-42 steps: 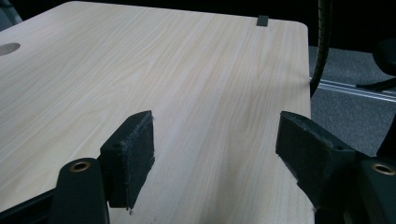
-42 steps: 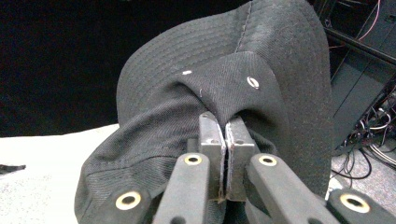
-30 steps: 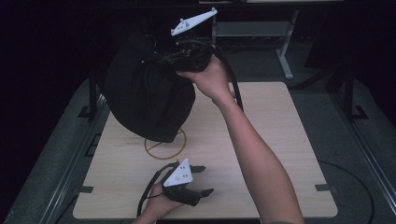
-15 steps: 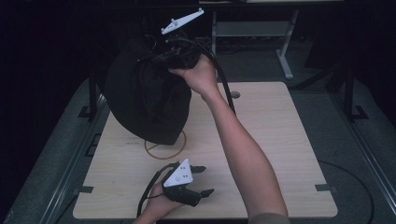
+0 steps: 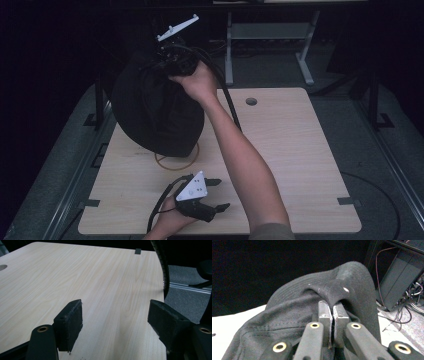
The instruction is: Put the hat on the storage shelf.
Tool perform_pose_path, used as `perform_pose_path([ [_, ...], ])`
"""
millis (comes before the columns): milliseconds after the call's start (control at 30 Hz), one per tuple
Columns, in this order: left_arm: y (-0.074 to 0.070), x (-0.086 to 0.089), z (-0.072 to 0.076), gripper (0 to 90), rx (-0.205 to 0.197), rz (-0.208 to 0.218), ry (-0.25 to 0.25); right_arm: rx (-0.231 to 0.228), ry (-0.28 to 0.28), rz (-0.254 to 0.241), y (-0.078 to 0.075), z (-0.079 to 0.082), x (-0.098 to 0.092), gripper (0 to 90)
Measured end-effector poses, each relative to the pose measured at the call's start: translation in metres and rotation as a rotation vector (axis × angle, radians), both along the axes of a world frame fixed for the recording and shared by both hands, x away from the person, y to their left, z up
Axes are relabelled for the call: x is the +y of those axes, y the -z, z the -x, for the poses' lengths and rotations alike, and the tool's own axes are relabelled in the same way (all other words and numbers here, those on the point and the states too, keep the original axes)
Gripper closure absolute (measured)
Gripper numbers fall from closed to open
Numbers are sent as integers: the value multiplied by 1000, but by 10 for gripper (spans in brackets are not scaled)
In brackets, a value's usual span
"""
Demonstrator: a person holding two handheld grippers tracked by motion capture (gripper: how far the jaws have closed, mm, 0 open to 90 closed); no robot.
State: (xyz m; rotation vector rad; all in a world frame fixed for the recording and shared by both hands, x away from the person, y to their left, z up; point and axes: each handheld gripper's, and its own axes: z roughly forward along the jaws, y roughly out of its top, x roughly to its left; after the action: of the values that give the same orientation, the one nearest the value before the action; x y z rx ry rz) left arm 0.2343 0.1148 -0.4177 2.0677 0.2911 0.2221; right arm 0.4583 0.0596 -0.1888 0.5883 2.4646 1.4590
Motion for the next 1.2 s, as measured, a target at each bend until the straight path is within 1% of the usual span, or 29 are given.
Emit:
perform_pose_path([
  [67,0,-1,0,273,-3,2,0,0,1,6,2,-1,3,860],
  [100,1,-1,0,273,0,7,2,-1,4,11,4,-2,5,833],
  [133,1,-1,1,273,4,9,4,-1,10,9,8,-4,8,773],
  [167,0,-1,1,273,1,3,8,10,14,-4,11,-5,10,693],
  [200,0,-1,2,273,-6,-3,11,13,24,-3,13,-5,11,669],
  [233,-1,-1,2,273,-8,-4,11,15,34,1,15,-5,11,628],
  [267,0,-1,3,273,-5,4,10,17,37,4,17,-5,10,601],
  [333,0,-1,3,273,3,5,9,27,40,-5,21,-5,5,572],
  [433,0,-2,2,273,2,2,10,46,40,-24,23,-5,-7,519],
  [533,0,-2,2,273,3,5,9,52,52,-40,23,-4,-21,500],
  [600,0,-2,2,273,2,6,9,57,58,-65,22,-2,-32,489],
  [633,1,-2,3,273,5,10,10,59,62,-69,23,-1,-37,474],
  [700,0,-2,3,273,2,3,13,64,63,-74,25,2,-48,467],
  [733,0,-2,3,273,2,4,14,58,63,-80,27,3,-54,462],
  [800,0,-3,4,273,3,3,14,62,70,-95,30,6,-65,447],
  [900,1,-3,4,273,6,4,13,53,77,-103,34,8,-81,435],
  [967,1,-3,3,273,1,1,12,66,83,-113,37,10,-90,425],
  [1033,1,-2,3,273,2,0,10,66,90,-117,39,12,-98,406],
  [1133,2,-2,2,272,8,2,5,70,95,-128,42,14,-108,390],
  [1200,2,-1,1,272,6,0,5,68,101,-126,44,16,-114,376],
])
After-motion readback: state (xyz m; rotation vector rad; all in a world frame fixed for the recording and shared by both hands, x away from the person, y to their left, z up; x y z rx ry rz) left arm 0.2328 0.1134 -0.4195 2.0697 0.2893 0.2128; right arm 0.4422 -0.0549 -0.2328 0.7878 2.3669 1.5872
